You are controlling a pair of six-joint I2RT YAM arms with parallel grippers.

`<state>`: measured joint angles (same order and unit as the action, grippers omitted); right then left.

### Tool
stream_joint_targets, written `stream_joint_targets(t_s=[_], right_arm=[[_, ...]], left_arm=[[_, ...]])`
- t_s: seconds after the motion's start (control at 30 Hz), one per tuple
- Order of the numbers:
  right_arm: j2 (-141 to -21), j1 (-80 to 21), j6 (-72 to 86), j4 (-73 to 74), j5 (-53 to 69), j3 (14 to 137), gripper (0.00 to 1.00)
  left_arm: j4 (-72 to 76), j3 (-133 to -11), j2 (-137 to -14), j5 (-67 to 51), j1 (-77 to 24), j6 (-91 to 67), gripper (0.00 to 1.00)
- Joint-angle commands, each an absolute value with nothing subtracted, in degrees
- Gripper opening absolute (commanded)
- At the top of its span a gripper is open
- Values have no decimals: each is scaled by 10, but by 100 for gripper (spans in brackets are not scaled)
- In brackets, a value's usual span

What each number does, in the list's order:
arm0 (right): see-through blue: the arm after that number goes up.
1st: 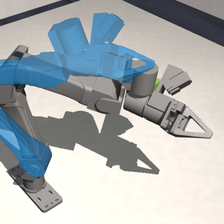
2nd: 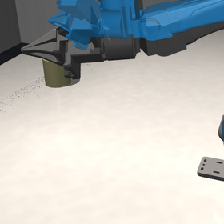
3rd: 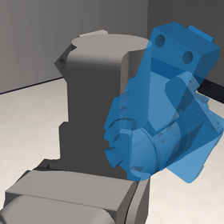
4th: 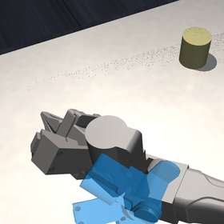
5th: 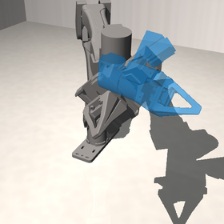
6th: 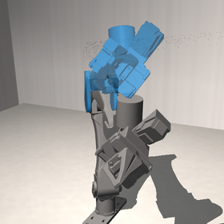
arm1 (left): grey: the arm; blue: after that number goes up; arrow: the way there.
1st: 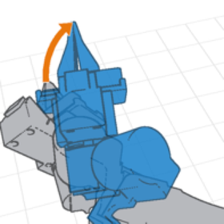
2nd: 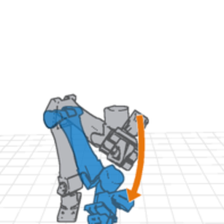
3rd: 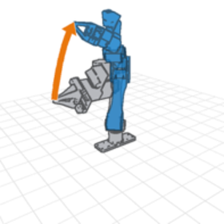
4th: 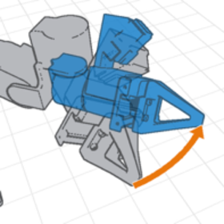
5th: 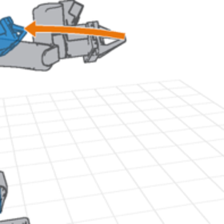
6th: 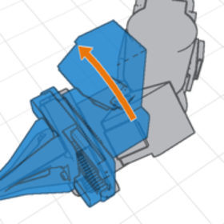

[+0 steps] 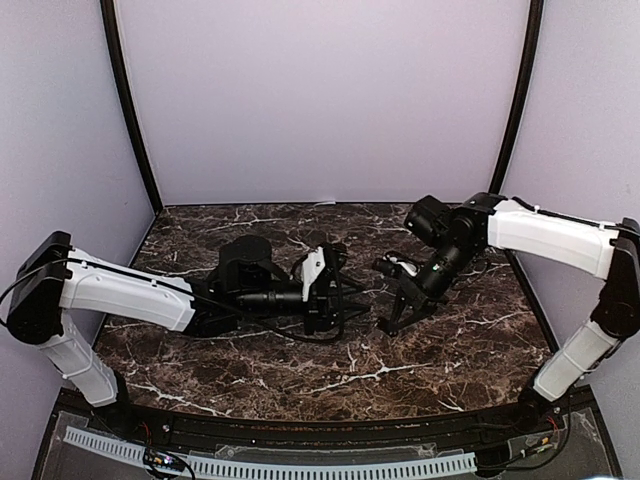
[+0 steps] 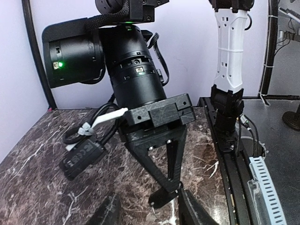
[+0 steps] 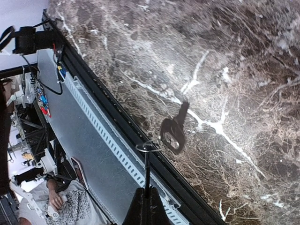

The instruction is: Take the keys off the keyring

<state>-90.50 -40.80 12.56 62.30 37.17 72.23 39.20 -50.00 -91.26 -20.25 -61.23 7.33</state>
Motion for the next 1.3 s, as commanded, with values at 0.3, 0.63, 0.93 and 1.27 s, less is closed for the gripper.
stream_joint_targets(t_s=[0.3, 0.63, 0.93, 1.27], right_arm=[[-803, -448, -7, 530, 428, 768, 0], [-797, -454, -36, 529, 452, 780, 0], [-797, -455, -46, 535, 437, 778, 0], [-796, -455, -49, 539, 431, 777, 0]], left_arm=[[313, -585, -924, -441, -566, -158, 42], [286, -606, -941, -456, -566, -171, 34], [302, -609, -948, -482, -566, -190, 24], [306, -602, -932, -443, -560, -209, 49]])
